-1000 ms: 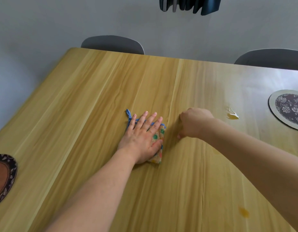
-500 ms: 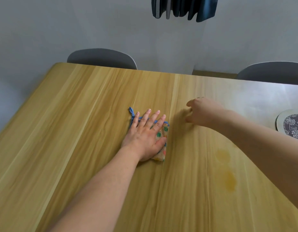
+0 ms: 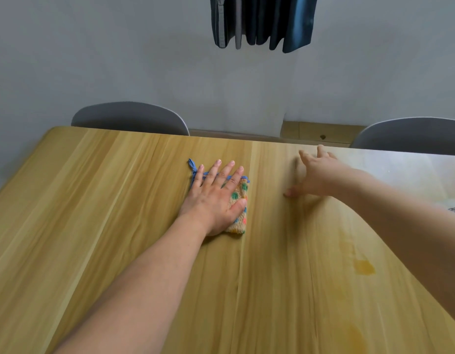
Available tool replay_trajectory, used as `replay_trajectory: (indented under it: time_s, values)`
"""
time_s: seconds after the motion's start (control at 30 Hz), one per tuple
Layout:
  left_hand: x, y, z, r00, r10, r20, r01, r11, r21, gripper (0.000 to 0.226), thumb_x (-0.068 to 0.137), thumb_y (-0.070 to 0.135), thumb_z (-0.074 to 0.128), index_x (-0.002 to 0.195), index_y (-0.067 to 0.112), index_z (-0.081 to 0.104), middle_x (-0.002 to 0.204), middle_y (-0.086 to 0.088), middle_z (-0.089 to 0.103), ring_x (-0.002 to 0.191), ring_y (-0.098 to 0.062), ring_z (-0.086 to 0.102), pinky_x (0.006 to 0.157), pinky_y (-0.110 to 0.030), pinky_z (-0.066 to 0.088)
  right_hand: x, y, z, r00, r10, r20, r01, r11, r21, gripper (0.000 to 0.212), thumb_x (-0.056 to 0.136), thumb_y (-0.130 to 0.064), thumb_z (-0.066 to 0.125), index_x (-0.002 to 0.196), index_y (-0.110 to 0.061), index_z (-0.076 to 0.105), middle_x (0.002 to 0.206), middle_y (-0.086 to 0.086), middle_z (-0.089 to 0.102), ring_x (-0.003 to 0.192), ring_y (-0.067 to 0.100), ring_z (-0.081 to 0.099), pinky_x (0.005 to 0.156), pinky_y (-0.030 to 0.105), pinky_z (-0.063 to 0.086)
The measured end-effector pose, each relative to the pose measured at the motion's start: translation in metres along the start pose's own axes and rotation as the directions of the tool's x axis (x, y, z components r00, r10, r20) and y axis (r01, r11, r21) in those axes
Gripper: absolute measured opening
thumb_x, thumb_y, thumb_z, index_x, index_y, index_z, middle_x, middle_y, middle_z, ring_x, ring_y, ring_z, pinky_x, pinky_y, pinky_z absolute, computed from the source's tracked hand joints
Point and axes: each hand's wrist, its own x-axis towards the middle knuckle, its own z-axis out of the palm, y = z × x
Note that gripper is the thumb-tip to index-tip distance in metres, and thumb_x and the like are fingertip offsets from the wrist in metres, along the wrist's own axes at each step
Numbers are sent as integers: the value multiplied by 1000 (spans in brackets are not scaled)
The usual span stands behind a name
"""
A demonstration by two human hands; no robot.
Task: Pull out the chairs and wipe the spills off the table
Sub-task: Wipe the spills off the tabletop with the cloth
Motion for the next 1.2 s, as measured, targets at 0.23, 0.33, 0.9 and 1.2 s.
replay_trajectory:
  time_s: [0.23, 0.33, 0.9, 1.2]
  values:
    - [41, -8, -7, 1000, -10, -21, 9, 1000, -14, 70, 98, 60, 15, 156, 33, -14, 165, 7, -18, 149, -16, -23, 120, -49, -15, 15, 2, -6, 996, 13, 91, -13, 1000, -2, 137, 58, -74, 73, 154, -19, -8, 161, 12, -15, 148, 36, -3, 117, 52, 21]
    - [58, -11, -10, 1000, -16, -23, 16, 1000, -15, 70, 98, 60, 16, 156, 33, -14, 165, 8, -16, 150, -16, -22, 120, -48, -15, 16, 1, -7, 995, -24, 101, 29, 998, -48, 136, 59, -75, 71, 155, -16, -5, 161, 15, -8, 147, 38, 7, 116, 49, 26]
    - [112, 1, -27, 999, -48, -24, 47, 998, -39, 68, 100, 54, 21, 158, 30, -5, 166, 9, -2, 152, -15, -7, 121, -48, -11, 30, 14, -27, 975, -210, 76, 223, 938, -267, 83, 69, -62, 74, 134, -16, 50, 110, 1, 60, 98, 20, 57, 81, 30, 51]
    - [140, 66, -29, 991, 123, -59, -123, 992, -3, 68, 100, 55, 21, 158, 28, -2, 167, 6, 5, 153, -20, 0, 121, -51, -6, 26, 20, -25, 981, -177, 74, 191, 941, -279, 108, 75, -65, 66, 155, -16, 12, 157, 19, 19, 134, 31, 41, 99, 35, 42]
